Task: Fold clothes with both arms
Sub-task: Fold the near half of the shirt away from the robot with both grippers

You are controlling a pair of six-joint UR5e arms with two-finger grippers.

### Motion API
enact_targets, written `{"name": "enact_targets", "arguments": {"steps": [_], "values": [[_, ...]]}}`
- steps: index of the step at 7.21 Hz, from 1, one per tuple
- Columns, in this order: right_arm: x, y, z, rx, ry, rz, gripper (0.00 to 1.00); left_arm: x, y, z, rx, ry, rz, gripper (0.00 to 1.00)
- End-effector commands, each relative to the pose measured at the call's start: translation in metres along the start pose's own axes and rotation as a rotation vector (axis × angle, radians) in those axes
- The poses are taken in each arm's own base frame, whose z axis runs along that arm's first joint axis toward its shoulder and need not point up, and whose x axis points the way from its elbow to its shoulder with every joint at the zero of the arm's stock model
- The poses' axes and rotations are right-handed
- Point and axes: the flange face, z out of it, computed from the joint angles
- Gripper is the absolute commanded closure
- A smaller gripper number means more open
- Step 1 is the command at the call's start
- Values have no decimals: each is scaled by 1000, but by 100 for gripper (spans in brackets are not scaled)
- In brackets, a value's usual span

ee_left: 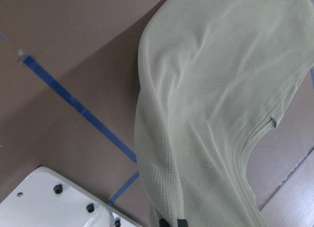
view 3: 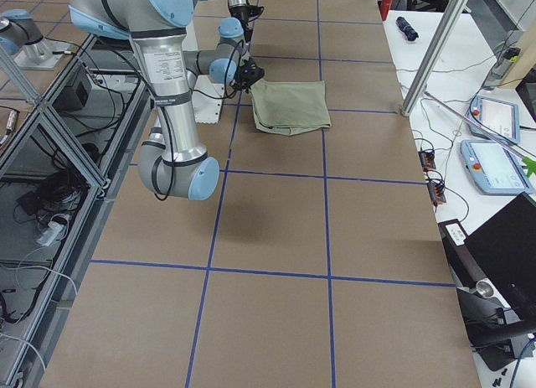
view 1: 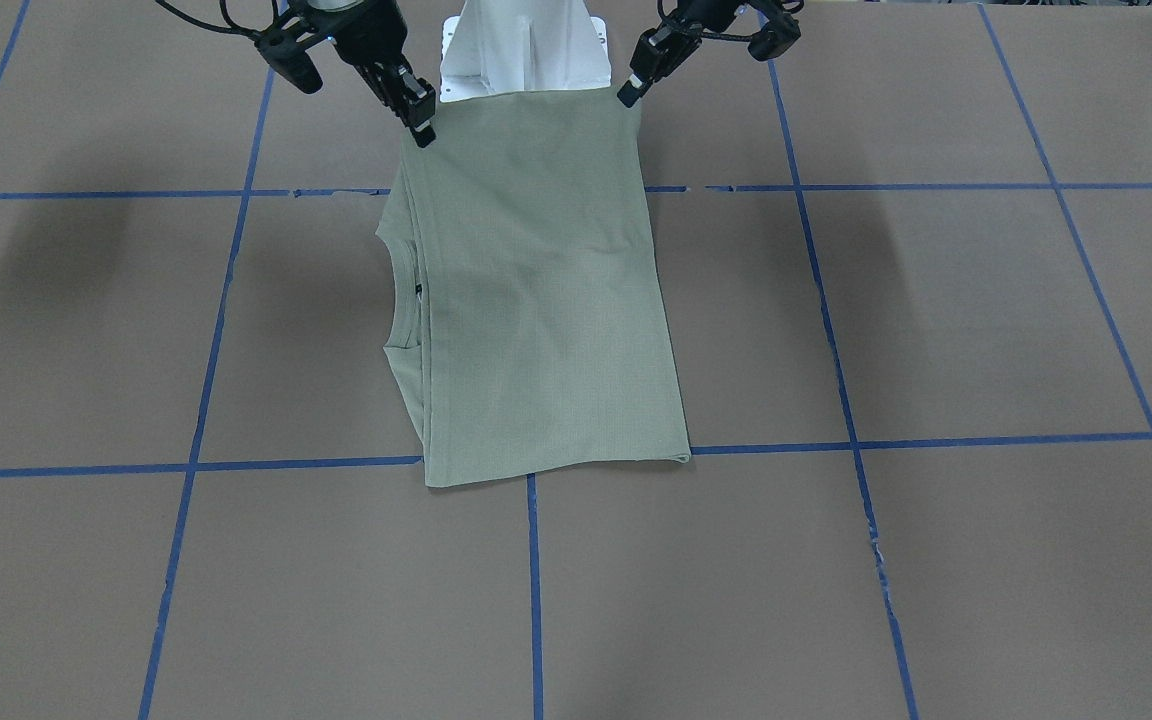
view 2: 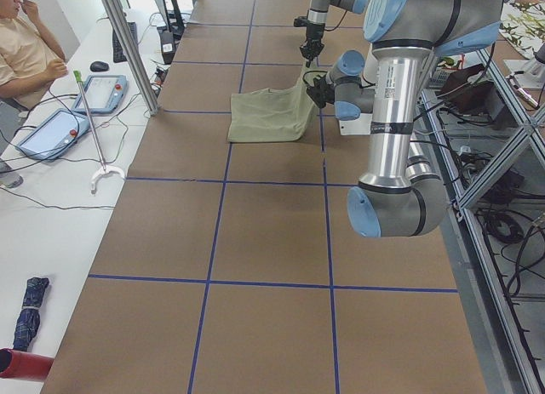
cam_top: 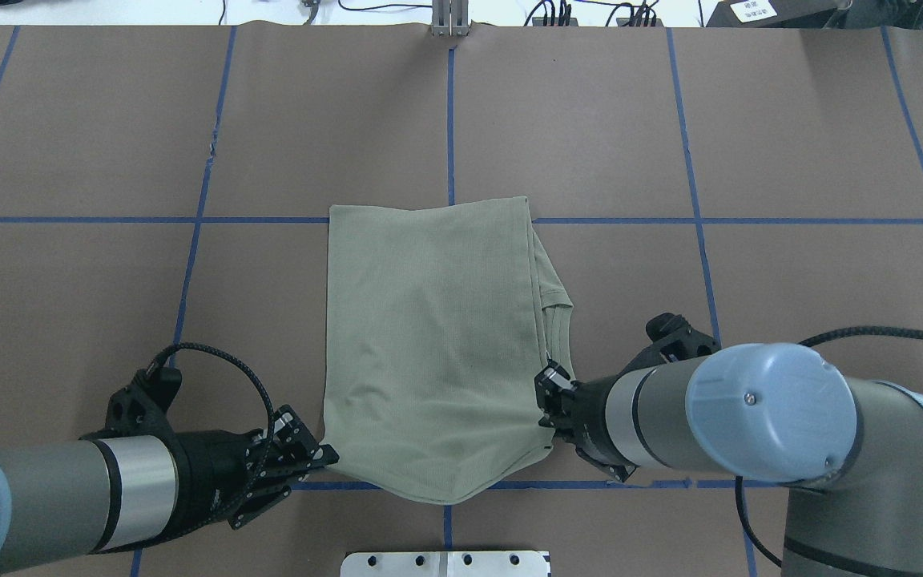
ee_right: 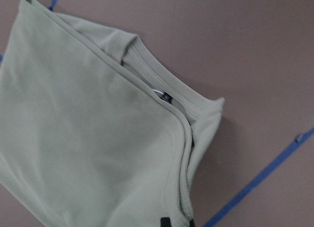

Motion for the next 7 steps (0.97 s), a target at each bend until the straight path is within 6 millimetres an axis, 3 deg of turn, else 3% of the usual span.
{"name": "enact_targets", "arguments": {"steps": [1,2,3,4,5,7], "values": [[-62,-41,18,69,-25,16,100,46,-49,22,144,29,130,100],[-83,-60,24,96,-22,15,100,63,-69,37,197,24,160,100],[-99,-72,45,129,2,-17,100,75,-87,48,237,23,178,100],[-122,-75,61,150,13,-7,100,91,-100,60,269,28,193,100],[-142,-78,73,167,21,1,100,93,-117,77,301,5,210,100],[-157,-96,104,165,-11,3,100,91,-135,97,332,-31,251,100]]}}
